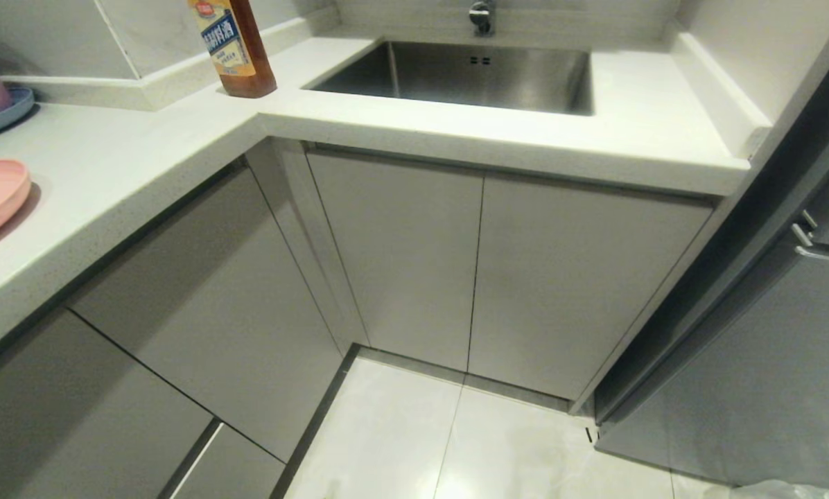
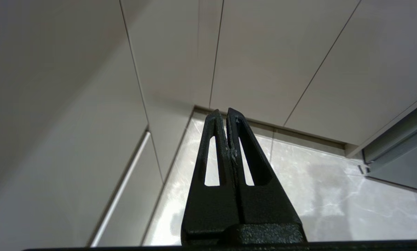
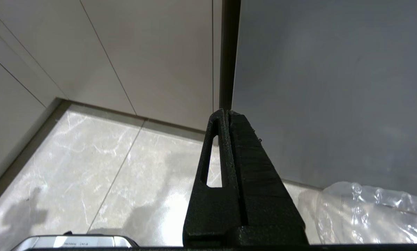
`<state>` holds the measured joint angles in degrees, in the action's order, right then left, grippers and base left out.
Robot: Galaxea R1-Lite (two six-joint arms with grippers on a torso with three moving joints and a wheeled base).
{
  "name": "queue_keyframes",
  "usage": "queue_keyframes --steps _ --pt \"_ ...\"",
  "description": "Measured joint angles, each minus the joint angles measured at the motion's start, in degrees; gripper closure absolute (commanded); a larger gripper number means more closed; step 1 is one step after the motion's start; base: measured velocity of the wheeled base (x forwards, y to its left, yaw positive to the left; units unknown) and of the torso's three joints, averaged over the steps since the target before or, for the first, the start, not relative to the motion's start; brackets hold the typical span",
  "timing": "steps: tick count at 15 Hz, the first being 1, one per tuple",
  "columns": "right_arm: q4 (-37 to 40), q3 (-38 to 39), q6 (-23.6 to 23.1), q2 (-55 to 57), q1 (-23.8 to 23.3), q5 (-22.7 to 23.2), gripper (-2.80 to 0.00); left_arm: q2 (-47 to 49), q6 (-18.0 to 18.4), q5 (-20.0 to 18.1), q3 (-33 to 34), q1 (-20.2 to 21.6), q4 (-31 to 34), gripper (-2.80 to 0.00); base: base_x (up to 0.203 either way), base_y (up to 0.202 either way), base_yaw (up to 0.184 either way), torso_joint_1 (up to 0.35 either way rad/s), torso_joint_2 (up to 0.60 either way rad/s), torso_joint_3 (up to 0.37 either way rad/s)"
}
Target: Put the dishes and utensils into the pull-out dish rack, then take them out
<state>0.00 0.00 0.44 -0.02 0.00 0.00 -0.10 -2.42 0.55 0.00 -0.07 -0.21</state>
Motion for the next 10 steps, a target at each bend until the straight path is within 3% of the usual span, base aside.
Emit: queue_keyframes --steps 10 --pt "0.00 0.00 0.00 -0.01 0.00 0.00 0.00 0.00 0.74 -0.13 0.00 -0.02 0.05 0.00 0.000 0.000 0.000 0.003 0.00 0.203"
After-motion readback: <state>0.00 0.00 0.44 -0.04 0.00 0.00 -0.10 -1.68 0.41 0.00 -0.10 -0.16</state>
